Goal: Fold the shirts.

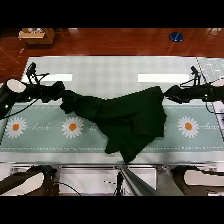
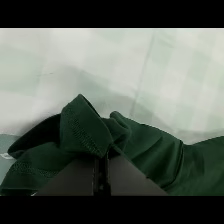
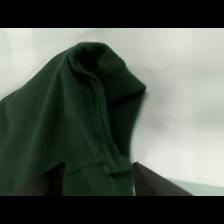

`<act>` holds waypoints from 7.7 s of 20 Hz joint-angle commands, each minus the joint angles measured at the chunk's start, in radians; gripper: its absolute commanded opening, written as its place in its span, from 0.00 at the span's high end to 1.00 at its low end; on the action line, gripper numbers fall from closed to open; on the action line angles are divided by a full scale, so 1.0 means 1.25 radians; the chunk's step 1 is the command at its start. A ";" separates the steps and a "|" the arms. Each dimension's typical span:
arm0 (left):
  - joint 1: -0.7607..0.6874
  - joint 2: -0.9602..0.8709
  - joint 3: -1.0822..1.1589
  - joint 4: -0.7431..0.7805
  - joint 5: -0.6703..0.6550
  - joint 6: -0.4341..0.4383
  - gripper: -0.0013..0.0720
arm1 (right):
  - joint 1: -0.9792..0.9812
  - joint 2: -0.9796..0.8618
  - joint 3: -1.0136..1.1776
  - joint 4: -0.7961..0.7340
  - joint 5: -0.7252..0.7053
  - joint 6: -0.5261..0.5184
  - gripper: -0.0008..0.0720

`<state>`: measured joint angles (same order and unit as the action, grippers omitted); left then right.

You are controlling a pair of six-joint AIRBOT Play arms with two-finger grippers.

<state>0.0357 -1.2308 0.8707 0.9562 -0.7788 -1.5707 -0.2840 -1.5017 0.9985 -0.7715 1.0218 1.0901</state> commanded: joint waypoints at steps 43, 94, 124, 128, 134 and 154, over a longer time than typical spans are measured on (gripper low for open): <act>0.008 0.419 0.450 0.048 -0.476 0.002 0.95 | 0.029 0.555 0.443 -0.035 0.308 0.324 0.96; 0.005 0.151 -0.221 0.003 0.096 0.033 0.87 | 0.225 0.117 0.240 -0.289 0.018 0.270 0.96; -0.242 0.014 -0.312 -0.467 -0.038 0.141 0.05 | 0.225 0.117 0.240 -0.291 0.069 0.255 0.96; -0.242 0.014 -0.312 -0.474 0.010 0.140 0.72 | 0.225 0.117 0.240 -0.290 0.069 0.255 0.96; -0.242 0.016 -0.277 -0.477 -0.062 0.163 0.95 | 0.225 0.117 0.240 -0.291 0.080 0.255 0.96; 0.003 0.334 0.261 -0.478 -0.153 0.251 0.96 | 0.225 0.376 0.390 -0.286 0.087 0.229 0.96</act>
<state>-0.0734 -0.8932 1.0500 0.3607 -0.9760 -1.2636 -0.0044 -1.1473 1.3998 -1.1423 1.1564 1.3865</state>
